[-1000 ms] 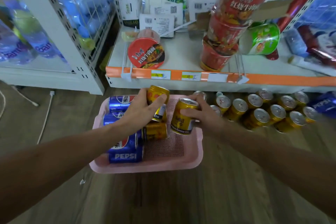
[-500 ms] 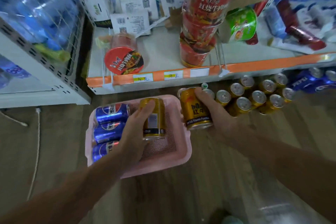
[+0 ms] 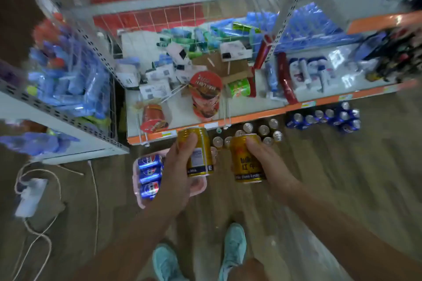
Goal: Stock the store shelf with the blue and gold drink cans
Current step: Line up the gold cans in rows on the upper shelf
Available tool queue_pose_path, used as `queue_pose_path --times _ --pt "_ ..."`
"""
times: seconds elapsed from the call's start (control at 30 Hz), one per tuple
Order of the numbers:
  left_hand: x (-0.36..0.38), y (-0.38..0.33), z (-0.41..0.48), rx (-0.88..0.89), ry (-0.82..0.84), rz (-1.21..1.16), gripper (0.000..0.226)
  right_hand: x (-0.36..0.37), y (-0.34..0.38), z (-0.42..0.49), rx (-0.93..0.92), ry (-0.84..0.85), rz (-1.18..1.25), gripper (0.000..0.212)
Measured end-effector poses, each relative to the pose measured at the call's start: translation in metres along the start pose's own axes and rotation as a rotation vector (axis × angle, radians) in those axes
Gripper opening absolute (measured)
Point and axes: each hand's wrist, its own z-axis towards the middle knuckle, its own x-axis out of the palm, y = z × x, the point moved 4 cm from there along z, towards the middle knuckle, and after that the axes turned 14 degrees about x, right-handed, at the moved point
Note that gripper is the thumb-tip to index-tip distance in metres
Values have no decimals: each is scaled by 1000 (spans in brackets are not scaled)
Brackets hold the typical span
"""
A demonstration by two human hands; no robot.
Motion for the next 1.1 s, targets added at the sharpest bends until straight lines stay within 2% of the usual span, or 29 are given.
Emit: queue_pose_path --times 0.07,0.1,0.23,0.43,0.53,0.7,0.8,0.9,1.03,1.1 --pt "34 -49 -25 -24 28 -21 68 -3 42 -52 -32 -1 -8 55" --pt "51 -71 -37 -18 35 -71 69 -6 60 -75 -54 6 -12 57" --pt "118 -151 -73 114 100 -140 33 -19 124 -144 -125 22 -52 57" --pt "174 -216 -98 195 154 -90 49 -36 194 -205 -212 21 -83 50" --pt "190 -242 -93 210 142 -63 55 -42 223 -214 -249 2 -97 60" --pt "210 -280 -63 307 155 -31 53 -55 274 -213 -333 -27 -128 66" --pt "222 -304 -35 350 151 -22 62 -63 313 -205 -376 -51 -150 73" --pt "232 -323 1 390 148 5 64 -69 354 -192 -414 -81 -178 70" --pt "244 -352 46 432 137 67 56 -68 403 -172 -436 -100 -215 60" --pt "249 -362 69 443 130 96 64 -68 422 -162 -448 -100 -235 54"
